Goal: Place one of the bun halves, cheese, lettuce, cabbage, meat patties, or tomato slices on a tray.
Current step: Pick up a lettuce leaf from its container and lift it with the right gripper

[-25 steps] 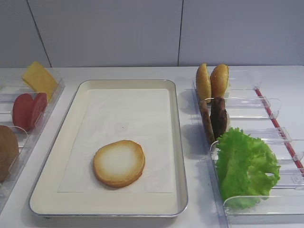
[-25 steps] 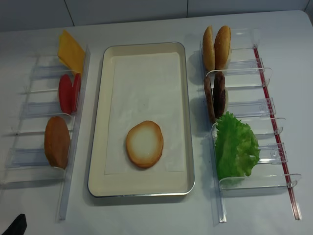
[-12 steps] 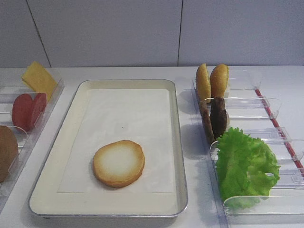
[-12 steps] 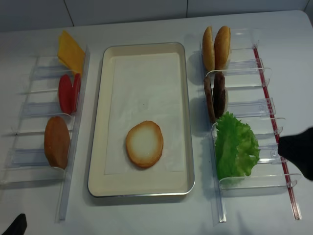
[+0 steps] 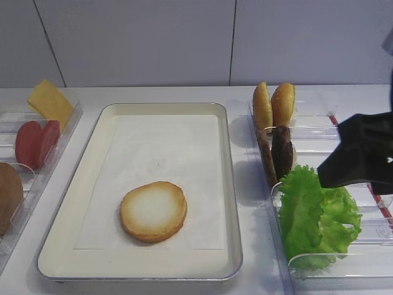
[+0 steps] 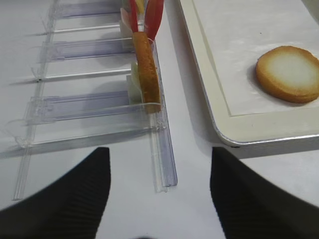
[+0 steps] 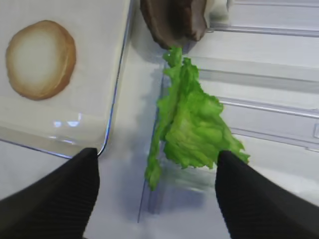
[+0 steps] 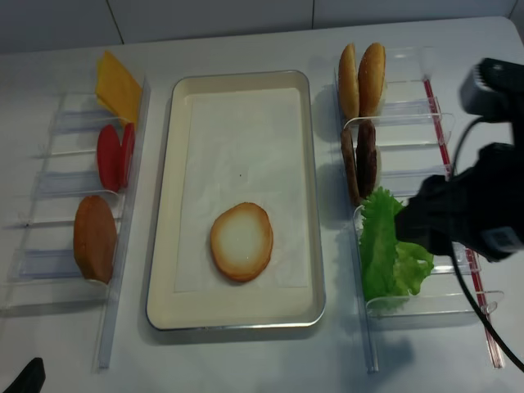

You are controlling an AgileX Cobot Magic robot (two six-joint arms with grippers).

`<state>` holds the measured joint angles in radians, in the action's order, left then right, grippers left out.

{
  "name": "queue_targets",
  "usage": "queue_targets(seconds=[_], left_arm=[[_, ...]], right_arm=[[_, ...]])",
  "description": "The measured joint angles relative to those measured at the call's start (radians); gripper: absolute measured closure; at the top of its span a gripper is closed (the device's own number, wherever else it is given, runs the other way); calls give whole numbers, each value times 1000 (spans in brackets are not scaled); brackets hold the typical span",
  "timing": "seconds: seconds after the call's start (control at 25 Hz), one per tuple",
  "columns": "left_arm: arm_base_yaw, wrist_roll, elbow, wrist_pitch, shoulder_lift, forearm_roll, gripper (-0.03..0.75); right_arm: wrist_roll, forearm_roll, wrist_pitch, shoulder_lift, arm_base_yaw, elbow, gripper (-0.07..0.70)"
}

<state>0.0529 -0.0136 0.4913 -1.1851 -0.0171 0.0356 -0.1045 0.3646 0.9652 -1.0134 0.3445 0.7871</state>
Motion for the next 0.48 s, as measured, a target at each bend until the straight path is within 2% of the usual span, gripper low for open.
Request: queue_targets(seconds=[0.08, 0.16, 0.48], left_arm=[[0, 0, 0, 0, 0, 0, 302], [0, 0, 0, 0, 0, 0, 302], [0, 0, 0, 0, 0, 0, 302]], right_arm=[[-78, -74, -12, -67, 47, 24, 131], [-113, -99, -22, -132, 67, 48, 131], [-130, -83, -61, -251, 155, 106, 131]])
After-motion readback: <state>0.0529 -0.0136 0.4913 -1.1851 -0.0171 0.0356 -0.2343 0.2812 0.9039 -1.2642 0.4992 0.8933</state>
